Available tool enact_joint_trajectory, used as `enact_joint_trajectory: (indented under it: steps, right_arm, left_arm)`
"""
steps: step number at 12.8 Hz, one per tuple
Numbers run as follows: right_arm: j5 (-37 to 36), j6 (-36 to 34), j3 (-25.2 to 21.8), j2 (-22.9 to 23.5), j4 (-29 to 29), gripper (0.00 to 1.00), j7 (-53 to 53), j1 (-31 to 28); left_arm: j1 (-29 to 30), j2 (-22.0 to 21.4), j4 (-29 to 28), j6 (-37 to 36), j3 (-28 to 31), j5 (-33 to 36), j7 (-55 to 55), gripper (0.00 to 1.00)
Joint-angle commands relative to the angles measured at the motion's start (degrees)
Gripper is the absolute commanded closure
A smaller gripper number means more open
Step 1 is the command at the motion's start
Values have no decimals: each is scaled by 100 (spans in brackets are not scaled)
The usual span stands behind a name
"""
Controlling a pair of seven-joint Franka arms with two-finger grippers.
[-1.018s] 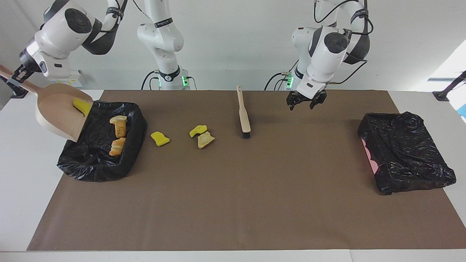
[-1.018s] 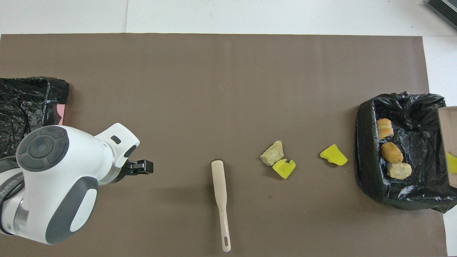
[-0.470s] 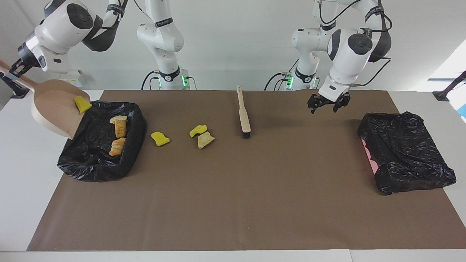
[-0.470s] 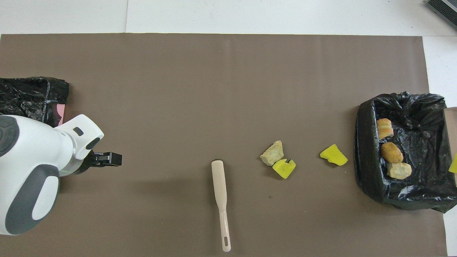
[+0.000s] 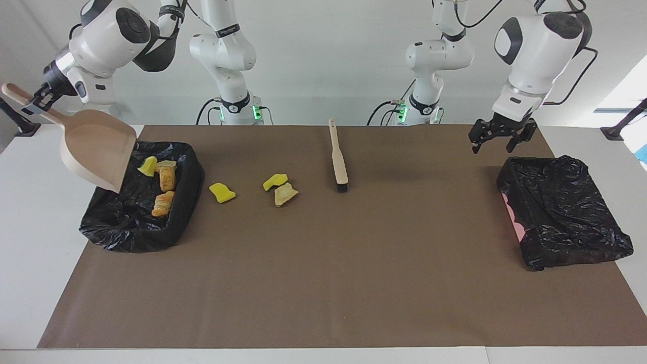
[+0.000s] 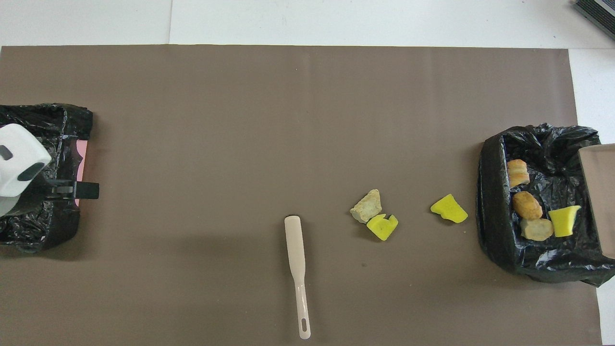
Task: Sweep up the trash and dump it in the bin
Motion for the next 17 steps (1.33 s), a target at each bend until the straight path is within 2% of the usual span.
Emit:
enact_joint_trajectory:
  steps: [1,5,10,13,17]
  right_arm:
    - [-63,16,6,-68,66,100,-206,-140]
    - [1077,-98,76,-41,49,100,-136,131]
    - [3353,-729,94,20,48,100,363,387]
    - [4119,-1345,85,283,40,100,1845,878]
    - [5034,-1593,94,740,13,100,3578,1388]
  left_arm:
    - [126,479,1006,-898,-80,91,146,0]
    - [100,823,1869,-1086,-80,91,119,0]
    - [65,806,1985,-1217,-80,12,75,0]
    - [56,762,1924,-1174,-88,3,102,0]
    - [29,727,1845,-1217,-123,-384,75,0]
